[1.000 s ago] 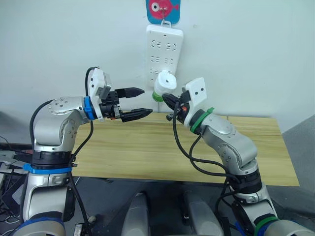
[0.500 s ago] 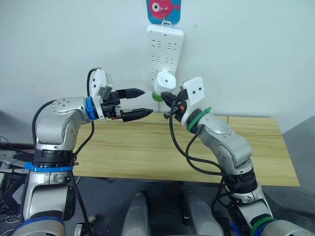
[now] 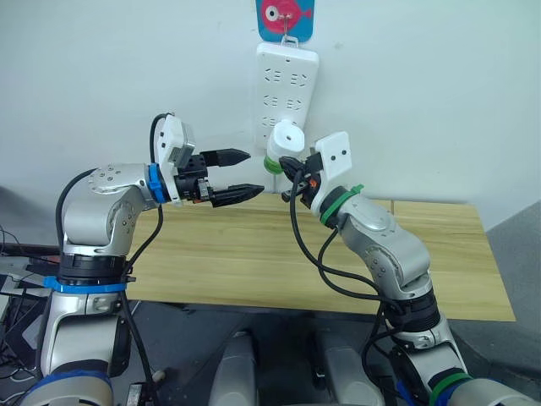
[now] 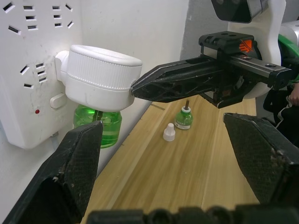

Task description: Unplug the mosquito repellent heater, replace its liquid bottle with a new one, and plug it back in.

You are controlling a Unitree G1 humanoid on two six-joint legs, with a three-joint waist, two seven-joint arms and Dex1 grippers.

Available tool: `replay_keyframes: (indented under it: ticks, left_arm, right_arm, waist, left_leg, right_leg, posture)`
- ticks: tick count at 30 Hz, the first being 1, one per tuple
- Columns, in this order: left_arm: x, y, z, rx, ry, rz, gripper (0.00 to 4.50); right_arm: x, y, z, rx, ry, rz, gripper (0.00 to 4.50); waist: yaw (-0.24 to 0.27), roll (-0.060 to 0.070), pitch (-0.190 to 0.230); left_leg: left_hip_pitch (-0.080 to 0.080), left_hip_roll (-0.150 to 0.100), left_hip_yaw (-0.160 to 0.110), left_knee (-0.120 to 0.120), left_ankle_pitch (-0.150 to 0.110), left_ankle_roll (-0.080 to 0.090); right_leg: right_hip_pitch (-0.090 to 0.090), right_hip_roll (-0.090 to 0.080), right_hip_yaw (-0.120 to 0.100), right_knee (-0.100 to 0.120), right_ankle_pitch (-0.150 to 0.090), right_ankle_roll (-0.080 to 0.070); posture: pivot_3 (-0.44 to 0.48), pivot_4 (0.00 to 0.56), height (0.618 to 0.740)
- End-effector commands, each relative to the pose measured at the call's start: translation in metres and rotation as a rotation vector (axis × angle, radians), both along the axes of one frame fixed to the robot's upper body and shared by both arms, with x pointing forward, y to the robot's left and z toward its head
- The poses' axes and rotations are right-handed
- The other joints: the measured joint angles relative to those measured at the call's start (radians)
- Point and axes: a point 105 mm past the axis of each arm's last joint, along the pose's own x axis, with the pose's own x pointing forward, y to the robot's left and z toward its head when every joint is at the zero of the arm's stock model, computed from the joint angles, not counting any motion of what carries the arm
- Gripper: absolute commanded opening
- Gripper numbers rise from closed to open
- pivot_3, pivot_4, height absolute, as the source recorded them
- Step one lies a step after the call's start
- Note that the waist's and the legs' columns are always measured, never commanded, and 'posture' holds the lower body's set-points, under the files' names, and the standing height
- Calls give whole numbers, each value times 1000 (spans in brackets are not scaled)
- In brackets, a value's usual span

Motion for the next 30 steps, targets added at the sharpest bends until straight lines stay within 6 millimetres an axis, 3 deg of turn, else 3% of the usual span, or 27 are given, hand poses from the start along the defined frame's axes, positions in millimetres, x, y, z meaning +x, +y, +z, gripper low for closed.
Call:
replay_keyframes:
  ticks: [1, 13, 23, 26, 30]
  left_arm:
    - [-1, -2, 10, -12, -43, -10, 4500]
    - [1, -3, 11, -12, -46, -12, 4500]
    - [2, -4, 11, -13, -53, -14, 4500]
    - [2, -4, 11, -12, -54, -15, 4500]
    - [2, 0, 10, -2, -54, -8, 4500]
  right_arm:
    - [17, -36, 21, 21, -88, -220, 23]
    - [25, -49, 20, 31, -68, -305, 23]
    - [24, -48, 20, 94, -26, -297, 23]
    - [18, -37, 21, 88, -37, -216, 23]
    - [-8, -19, 17, 38, -30, -33, 23]
  waist:
    - [1, 0, 0]
    - [9, 0, 0]
    - [10, 0, 0]
    - [10, -1, 0]
    - [10, -1, 0]
  left_leg:
    - [0, 0, 0, 0, 0, 0]
    - [1, 0, 0, 1, 4, 1]
    - [2, 0, -1, 0, 7, 2]
    - [2, 0, -1, 0, 7, 2]
    - [1, 0, -1, -1, 7, 2]
  right_leg:
    - [0, 0, 0, 0, 0, 0]
    - [2, 0, 0, 0, 2, 0]
    - [2, 0, 0, 0, 4, 0]
    - [2, 0, 0, -1, 4, 0]
    - [2, 0, 0, -2, 4, 0]
  posture:
    - [-34, 225, 740]
    - [-35, 224, 740]
    - [-36, 218, 740]
    - [-34, 214, 740]
    - [-30, 211, 740]
